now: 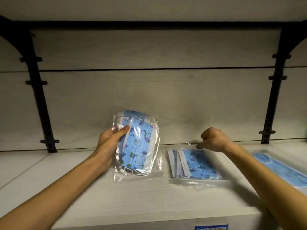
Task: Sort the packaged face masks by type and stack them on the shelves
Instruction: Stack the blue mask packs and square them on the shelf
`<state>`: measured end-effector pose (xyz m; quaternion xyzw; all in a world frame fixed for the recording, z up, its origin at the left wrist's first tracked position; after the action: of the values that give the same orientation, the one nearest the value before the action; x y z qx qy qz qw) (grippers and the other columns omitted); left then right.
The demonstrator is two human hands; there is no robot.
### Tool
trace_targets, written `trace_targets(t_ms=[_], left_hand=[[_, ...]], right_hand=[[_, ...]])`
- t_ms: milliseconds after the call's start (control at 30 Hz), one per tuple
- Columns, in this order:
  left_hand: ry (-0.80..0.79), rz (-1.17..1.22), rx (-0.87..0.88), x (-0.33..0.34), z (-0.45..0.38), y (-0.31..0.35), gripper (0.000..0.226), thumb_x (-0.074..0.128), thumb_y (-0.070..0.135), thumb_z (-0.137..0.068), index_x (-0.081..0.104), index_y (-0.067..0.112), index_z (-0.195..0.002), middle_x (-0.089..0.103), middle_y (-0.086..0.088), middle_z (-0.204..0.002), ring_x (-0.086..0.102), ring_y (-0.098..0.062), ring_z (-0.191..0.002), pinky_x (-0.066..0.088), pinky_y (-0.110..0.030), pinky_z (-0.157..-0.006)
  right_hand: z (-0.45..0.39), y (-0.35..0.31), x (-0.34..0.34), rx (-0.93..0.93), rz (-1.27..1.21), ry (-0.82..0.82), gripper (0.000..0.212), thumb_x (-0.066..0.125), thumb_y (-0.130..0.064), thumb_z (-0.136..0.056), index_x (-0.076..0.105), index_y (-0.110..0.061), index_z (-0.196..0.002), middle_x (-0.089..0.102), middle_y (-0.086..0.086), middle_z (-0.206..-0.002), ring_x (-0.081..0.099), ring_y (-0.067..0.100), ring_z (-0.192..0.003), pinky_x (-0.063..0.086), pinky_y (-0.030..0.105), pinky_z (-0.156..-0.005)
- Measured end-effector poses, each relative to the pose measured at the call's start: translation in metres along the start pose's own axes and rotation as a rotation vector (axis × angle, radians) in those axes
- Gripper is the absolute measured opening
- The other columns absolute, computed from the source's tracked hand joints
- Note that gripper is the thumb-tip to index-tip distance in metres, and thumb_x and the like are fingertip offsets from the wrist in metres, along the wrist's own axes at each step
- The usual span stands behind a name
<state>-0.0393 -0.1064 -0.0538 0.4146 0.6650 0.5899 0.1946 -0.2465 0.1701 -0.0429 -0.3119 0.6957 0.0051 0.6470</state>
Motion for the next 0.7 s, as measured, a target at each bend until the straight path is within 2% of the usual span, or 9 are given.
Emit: trace_targets(t_ms=[67,100,167,233,333,433,500,600,700], left_hand=[[-0.045,0.014,-0.002,0.008,-0.002,0.005,0.031,0.073,0.024,-0.091,0.069,0.003,-0.114,0.077,-0.016,-0.104,0.076,-0.032,-0.091,0.062,-0.037,-0.074],[-0.082,0.024,-0.005,0.014,-0.002,0.007,0.031,0.072,0.024,-0.091,0.068,0.004,-0.114,0.077,-0.016,-0.105,0.075,-0.033,-0.093,0.062,-0.039,-0.078],[-0.132,0.038,0.000,0.026,-0.004,0.012,0.027,0.073,0.023,-0.090,0.069,0.007,-0.111,0.077,-0.016,-0.107,0.075,-0.032,-0.094,0.061,-0.039,-0.080],[-0.137,0.051,0.024,0.039,-0.005,0.013,0.020,0.075,0.020,-0.088,0.070,0.010,-0.105,0.077,-0.017,-0.107,0.075,-0.028,-0.091,0.061,-0.036,-0.076],[-0.103,0.062,0.061,0.050,-0.006,0.004,0.022,0.076,0.012,-0.087,0.072,0.006,-0.108,0.076,-0.018,-0.107,0.073,-0.030,-0.094,0.060,-0.038,-0.082],[-0.113,0.043,0.057,0.049,-0.006,-0.010,0.028,0.079,0.012,-0.083,0.071,0.005,-0.109,0.077,-0.016,-0.106,0.075,-0.030,-0.094,0.061,-0.035,-0.076],[-0.156,0.041,0.018,0.046,-0.005,-0.016,0.033,0.081,0.021,-0.082,0.071,0.006,-0.109,0.077,-0.017,-0.107,0.075,-0.032,-0.095,0.061,-0.036,-0.078],[-0.175,0.036,-0.031,0.043,-0.008,-0.021,0.032,0.076,0.028,-0.088,0.072,0.006,-0.111,0.075,-0.020,-0.110,0.073,-0.036,-0.098,0.057,-0.044,-0.089],[-0.190,-0.028,-0.032,0.044,-0.007,-0.022,0.024,0.072,0.020,-0.091,0.073,0.010,-0.113,0.076,-0.016,-0.111,0.072,-0.037,-0.104,0.056,-0.049,-0.093]], right_hand=[[0.001,-0.022,0.004,-0.180,-0.087,0.219,0.039,0.073,-0.040,-0.087,0.071,-0.019,-0.121,0.070,0.004,-0.123,0.065,0.021,-0.104,0.050,0.031,-0.089],[0.002,-0.034,0.004,-0.249,-0.316,0.193,0.031,0.073,-0.043,-0.087,0.075,-0.025,-0.112,0.073,-0.001,-0.117,0.067,0.016,-0.098,0.052,0.031,-0.090],[0.008,-0.064,0.007,-0.277,-0.826,-0.169,0.032,0.072,-0.056,-0.083,0.081,-0.029,-0.096,0.077,-0.005,-0.099,0.072,0.013,-0.087,0.057,0.037,-0.088],[0.014,-0.082,0.012,-0.236,-1.103,-0.432,0.050,0.066,-0.070,-0.078,0.080,-0.026,-0.097,0.075,0.003,-0.092,0.070,0.019,-0.083,0.056,0.036,-0.077],[0.019,-0.084,0.020,-0.284,-1.105,-0.349,0.058,0.076,-0.065,-0.074,0.077,-0.015,-0.104,0.075,-0.002,-0.082,0.069,0.014,-0.073,0.058,0.035,-0.066],[0.020,-0.071,0.028,-0.292,-1.035,-0.168,0.026,0.080,-0.031,-0.084,0.076,-0.010,-0.098,0.079,0.006,-0.092,0.074,0.014,-0.075,0.059,0.029,-0.060],[0.019,-0.063,0.029,-0.324,-1.044,-0.149,0.013,0.077,-0.020,-0.088,0.076,-0.009,-0.096,0.079,0.009,-0.091,0.074,0.016,-0.076,0.058,0.027,-0.059],[0.017,-0.058,0.032,-0.338,-1.085,-0.133,0.013,0.075,-0.015,-0.089,0.077,-0.006,-0.098,0.078,0.007,-0.087,0.071,0.011,-0.070,0.054,0.021,-0.055],[0.015,-0.057,0.032,-0.303,-1.111,-0.064,0.022,0.077,-0.016,-0.088,0.072,0.005,-0.091,0.075,0.009,-0.080,0.067,0.010,-0.065,0.052,0.020,-0.053]])
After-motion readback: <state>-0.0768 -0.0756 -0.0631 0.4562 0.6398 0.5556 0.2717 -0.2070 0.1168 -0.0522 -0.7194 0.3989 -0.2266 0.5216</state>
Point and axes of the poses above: each hand's wrist, its own z-axis away from the middle knuckle, its own x-axis out of the palm, y = z × x, the point moved 1 cm from there along -z, towards the middle knuckle
